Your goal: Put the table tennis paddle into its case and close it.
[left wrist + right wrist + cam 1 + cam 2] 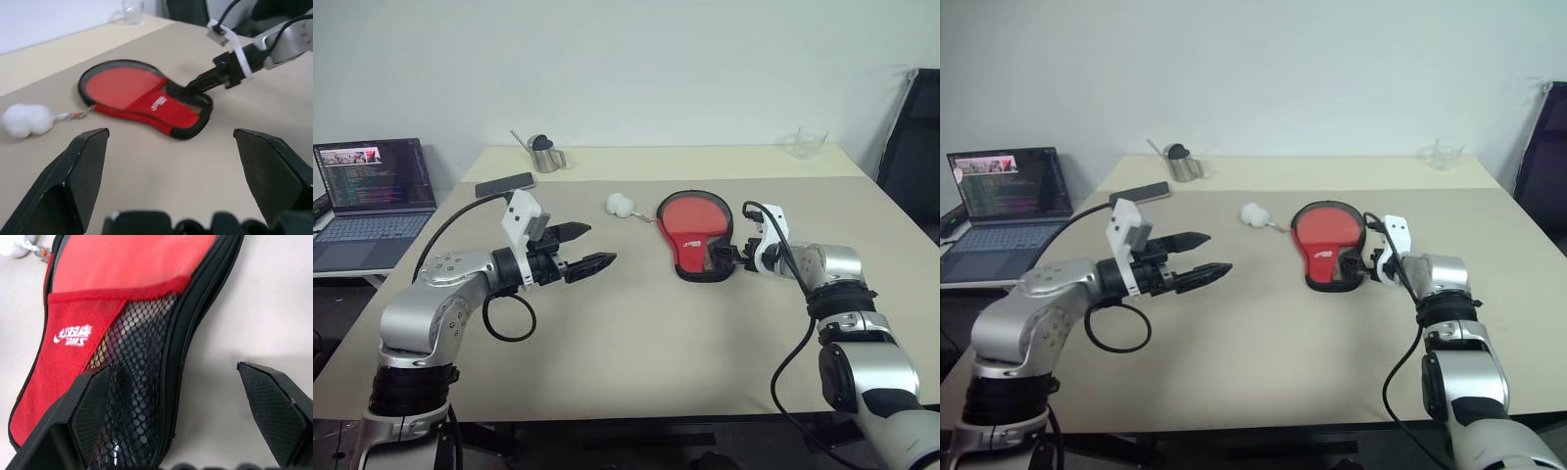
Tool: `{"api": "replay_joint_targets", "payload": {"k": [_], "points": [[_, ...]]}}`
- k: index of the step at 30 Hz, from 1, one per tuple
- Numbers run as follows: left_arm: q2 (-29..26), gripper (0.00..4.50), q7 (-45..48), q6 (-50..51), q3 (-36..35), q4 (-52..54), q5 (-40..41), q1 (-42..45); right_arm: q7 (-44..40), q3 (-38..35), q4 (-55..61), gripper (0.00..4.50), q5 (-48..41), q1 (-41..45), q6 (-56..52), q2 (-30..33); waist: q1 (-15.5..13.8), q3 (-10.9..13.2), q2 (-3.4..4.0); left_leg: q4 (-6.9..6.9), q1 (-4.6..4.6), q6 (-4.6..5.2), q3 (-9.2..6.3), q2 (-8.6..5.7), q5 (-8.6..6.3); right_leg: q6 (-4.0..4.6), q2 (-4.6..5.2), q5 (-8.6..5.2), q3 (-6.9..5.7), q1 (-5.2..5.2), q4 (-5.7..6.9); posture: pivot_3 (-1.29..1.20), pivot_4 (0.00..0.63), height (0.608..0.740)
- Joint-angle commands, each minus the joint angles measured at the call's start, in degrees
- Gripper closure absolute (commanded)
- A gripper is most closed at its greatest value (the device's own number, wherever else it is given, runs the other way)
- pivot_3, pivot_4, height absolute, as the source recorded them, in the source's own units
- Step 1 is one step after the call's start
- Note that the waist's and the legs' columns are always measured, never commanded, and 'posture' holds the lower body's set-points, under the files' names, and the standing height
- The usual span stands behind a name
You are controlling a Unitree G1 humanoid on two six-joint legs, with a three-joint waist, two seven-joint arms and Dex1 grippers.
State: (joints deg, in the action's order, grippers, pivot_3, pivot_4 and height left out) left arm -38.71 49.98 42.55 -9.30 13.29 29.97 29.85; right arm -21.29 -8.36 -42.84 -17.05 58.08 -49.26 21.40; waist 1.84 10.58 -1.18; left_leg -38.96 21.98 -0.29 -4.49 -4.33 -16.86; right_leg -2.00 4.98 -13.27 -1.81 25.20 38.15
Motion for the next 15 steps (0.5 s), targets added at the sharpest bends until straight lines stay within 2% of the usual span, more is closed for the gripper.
{"api": "replay_joint_targets", "payload": {"k": [1, 5, 7, 9, 15], "points": [[-1.02, 0.04, -0.7, 0.01, 0.24, 3.53, 0.81, -0.44, -0.2, -1.25, 1.28, 0.0, -0.72, 2.03, 0.39, -0.75, 0.0, 0.0, 0.0, 0.0, 0.0, 0.0, 0.0, 0.0, 0.0, 0.0, 0.0, 0.0, 0.0, 0.0, -0.01, 0.0, 0.15, 0.74], [-1.6, 0.04, -1.46, -0.9, 1.78, 3.28, -0.65, -0.3, 0.05, -1.4, 2.44, 0.0, -0.57, 1.36, -0.23, -1.69, 0.0, 0.0, 0.0, 0.0, 0.0, 0.0, 0.0, 0.01, 0.0, 0.0, 0.0, 0.0, 0.0, 0.0, -0.01, 0.0, 0.15, 0.74], [-1.66, 0.0, -1.51, -1.05, 1.98, 3.23, -0.49, -0.15, 0.2, -1.48, 3.01, 0.4, -0.67, 0.97, -0.77, -2.1, 0.0, 0.0, 0.0, 0.0, 0.0, 0.0, 0.0, 0.0, 0.0, 0.0, 0.0, 0.0, 0.0, 0.0, -0.01, 0.0, 0.15, 0.74], [-1.75, 0.0, -1.47, -1.14, 2.07, 3.28, -0.32, -0.03, 0.38, -1.6, 3.5, 0.96, -0.76, 0.64, -1.28, -2.48, 0.01, 0.0, 0.0, 0.01, 0.0, 0.0, 0.0, 0.01, 0.0, 0.0, 0.0, 0.0, 0.0, 0.01, -0.01, 0.0, 0.15, 0.74], [-2.04, 0.0, -1.89, -1.75, 2.59, 2.93, -0.72, 0.36, 1.29, -1.86, 5.23, 3.13, -0.77, -0.75, -2.28, -3.45, 0.01, 0.0, 0.0, 0.01, 0.0, 0.0, -0.01, 0.01, 0.0, 0.0, 0.0, 0.0, 0.0, 0.0, -0.01, 0.0, 0.15, 0.74]]}}
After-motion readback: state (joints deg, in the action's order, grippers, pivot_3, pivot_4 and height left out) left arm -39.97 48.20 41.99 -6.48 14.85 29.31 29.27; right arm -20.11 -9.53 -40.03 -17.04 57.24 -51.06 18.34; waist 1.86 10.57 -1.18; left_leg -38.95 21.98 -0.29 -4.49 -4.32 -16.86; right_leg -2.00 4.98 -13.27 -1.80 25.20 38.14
